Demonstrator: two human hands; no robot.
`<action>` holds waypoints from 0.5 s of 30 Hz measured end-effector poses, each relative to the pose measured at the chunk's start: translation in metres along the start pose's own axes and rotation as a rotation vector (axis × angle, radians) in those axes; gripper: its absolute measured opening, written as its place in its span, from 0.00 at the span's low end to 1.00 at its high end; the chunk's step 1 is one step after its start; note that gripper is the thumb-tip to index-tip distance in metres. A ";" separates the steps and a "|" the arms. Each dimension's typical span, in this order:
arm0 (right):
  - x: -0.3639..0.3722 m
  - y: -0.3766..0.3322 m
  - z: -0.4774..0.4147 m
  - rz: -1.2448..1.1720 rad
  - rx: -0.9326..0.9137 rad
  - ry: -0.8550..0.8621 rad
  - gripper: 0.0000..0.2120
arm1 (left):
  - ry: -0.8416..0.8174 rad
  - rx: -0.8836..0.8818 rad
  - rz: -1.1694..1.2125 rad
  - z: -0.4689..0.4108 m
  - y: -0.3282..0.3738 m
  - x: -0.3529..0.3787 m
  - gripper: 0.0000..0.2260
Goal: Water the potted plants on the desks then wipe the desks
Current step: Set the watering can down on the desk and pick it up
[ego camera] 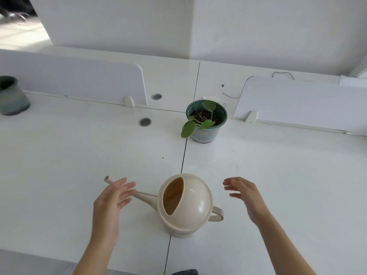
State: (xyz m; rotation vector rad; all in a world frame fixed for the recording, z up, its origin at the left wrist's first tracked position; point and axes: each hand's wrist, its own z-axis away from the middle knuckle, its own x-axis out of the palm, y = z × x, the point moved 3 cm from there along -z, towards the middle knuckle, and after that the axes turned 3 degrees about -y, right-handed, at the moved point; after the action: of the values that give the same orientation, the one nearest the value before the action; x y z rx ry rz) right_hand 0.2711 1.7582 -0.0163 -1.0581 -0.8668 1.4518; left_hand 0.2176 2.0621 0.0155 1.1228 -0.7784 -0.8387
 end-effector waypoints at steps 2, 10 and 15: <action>-0.004 -0.011 -0.013 -0.011 -0.024 0.026 0.12 | -0.035 0.033 -0.019 -0.016 0.012 0.018 0.09; -0.009 -0.054 -0.079 -0.074 -0.087 0.147 0.10 | -0.182 0.143 -0.074 -0.094 0.042 0.123 0.08; -0.003 -0.063 -0.127 -0.109 -0.061 0.214 0.15 | -0.175 0.083 -0.104 -0.157 0.023 0.185 0.10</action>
State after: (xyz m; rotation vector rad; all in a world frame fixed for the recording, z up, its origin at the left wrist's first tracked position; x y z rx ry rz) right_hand 0.4124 1.7599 -0.0001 -1.1698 -0.8059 1.2039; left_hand 0.4449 1.9740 0.0181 1.1825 -0.9126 -1.0091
